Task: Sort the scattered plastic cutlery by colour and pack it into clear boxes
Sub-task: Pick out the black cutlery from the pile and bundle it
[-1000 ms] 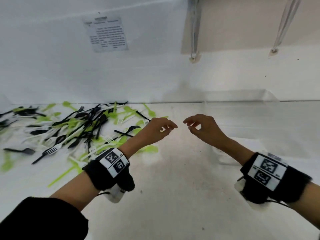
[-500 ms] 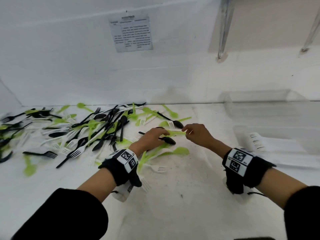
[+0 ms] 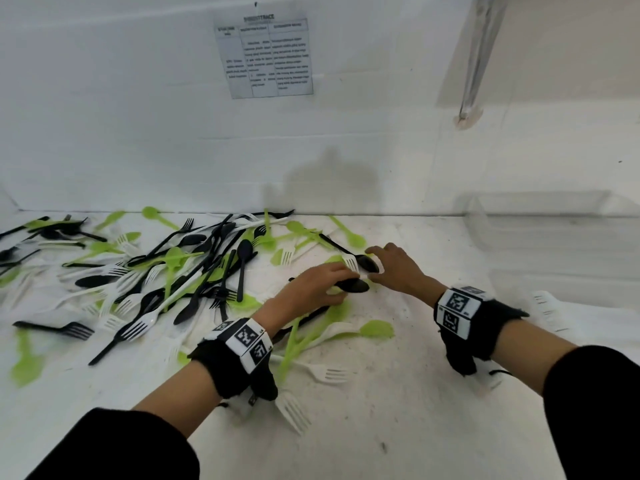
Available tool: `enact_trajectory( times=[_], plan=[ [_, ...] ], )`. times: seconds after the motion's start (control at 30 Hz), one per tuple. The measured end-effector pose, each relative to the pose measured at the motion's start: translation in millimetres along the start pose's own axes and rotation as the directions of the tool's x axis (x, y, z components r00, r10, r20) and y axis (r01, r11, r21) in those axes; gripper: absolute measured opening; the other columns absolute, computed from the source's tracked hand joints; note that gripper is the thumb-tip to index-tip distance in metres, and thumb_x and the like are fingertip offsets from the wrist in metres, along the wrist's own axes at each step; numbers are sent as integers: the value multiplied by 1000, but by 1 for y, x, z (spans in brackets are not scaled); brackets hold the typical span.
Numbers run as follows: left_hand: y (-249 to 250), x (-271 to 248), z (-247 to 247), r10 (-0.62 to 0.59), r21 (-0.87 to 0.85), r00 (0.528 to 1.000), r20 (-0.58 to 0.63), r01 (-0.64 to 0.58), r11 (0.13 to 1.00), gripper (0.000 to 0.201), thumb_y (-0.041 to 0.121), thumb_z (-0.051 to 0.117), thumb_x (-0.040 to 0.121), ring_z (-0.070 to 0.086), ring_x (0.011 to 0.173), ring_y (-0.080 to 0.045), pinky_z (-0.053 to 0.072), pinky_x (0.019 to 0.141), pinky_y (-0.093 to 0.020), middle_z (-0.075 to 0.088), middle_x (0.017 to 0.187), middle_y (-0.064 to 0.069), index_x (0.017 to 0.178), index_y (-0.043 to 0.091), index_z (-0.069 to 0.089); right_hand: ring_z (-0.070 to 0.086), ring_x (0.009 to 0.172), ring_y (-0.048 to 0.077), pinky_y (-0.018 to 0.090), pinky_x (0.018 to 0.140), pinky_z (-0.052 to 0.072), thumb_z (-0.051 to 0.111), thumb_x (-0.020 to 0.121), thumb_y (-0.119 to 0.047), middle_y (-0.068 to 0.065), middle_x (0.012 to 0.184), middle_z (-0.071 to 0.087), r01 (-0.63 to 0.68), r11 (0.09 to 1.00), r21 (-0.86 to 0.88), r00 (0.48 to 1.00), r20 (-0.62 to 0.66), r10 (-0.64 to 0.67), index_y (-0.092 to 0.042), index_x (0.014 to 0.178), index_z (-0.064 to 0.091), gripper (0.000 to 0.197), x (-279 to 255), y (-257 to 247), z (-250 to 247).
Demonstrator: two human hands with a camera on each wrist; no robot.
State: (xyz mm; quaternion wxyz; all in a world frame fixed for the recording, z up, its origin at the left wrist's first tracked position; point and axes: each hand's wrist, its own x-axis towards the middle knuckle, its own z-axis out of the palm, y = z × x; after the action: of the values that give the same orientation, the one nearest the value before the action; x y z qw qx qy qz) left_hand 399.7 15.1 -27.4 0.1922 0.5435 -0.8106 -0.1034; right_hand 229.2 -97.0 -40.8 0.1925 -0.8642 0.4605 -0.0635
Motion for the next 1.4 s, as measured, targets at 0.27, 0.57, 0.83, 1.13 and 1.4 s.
enact_trajectory(
  times=[0.27,0.57,0.83,1.13,1.4],
  plan=[
    [6,-7,-46,-141,-418,889,-436,-61,907,41,1,65,82,60,92,4,52,77,-15,61,107,4,117,20,58,51,106,30,30,78,38,61,86,-22,15,111,52,17,999,39,998,-62,-15,-18,121,57,35,12,-12,10],
    [-16,-25,-63,-270,-384,796,-541,51,922,39,-5,39,91,60,85,-15,54,73,-21,57,96,4,108,22,61,58,79,23,21,73,47,72,78,-18,0,85,52,210,859,467,885,-464,36,-11,99,70,22,0,-19,-16],
    [0,-47,-62,-277,-362,785,-554,72,930,31,0,28,90,57,83,-11,44,68,-16,59,89,3,101,13,54,57,41,4,25,54,57,66,87,-21,2,64,62,312,615,724,889,-451,81,-4,90,69,17,-31,-40,-73],
    [9,-94,-79,-424,-332,758,-496,286,899,39,-12,32,84,48,64,-1,37,62,-13,52,76,5,101,14,55,65,71,7,22,61,56,64,87,-20,0,76,66,275,432,859,959,-278,-58,-20,80,69,8,-53,-91,-74],
    [3,-159,-78,-439,-59,889,-125,436,898,10,20,60,84,60,75,-4,49,71,-30,66,86,7,93,19,64,64,52,12,27,55,56,44,99,-22,2,69,60,197,311,930,976,-157,-149,-18,79,49,20,-58,-142,-49]
  ],
)
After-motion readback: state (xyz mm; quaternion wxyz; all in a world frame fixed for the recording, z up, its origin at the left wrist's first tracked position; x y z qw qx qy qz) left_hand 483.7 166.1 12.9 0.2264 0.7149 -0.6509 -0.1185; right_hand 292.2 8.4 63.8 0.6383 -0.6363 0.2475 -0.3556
